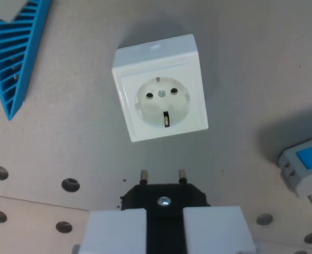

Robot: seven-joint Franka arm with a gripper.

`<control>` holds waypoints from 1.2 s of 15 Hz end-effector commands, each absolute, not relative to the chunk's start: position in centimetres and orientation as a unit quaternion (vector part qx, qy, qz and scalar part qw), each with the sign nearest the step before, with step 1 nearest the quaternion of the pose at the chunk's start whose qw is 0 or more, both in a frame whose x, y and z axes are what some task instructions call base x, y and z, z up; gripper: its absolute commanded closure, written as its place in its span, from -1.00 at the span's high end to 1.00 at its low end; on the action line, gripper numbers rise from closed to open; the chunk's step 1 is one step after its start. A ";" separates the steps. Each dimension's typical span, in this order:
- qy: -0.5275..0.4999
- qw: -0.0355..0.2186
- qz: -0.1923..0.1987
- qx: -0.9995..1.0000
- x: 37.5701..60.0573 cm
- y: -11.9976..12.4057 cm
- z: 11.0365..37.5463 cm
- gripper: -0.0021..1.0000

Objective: Move above the white socket

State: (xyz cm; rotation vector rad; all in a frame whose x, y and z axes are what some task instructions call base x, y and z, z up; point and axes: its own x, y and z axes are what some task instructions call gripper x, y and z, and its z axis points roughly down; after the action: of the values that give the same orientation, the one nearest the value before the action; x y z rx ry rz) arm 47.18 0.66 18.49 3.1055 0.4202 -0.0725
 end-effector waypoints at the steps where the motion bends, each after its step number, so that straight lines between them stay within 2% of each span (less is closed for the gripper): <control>1: 0.193 -0.009 0.031 0.981 46.6 0.2 16.9 -1.00; 9: 0.211 -0.011 0.030 0.977 46.7 0.2 13.9 -1.00; 18: 0.212 -0.012 0.030 0.977 46.7 0.1 11.8 -1.00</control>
State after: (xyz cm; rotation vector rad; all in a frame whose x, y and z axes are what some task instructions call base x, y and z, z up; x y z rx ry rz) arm 47.21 0.50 12.29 3.0776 0.5920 -0.0816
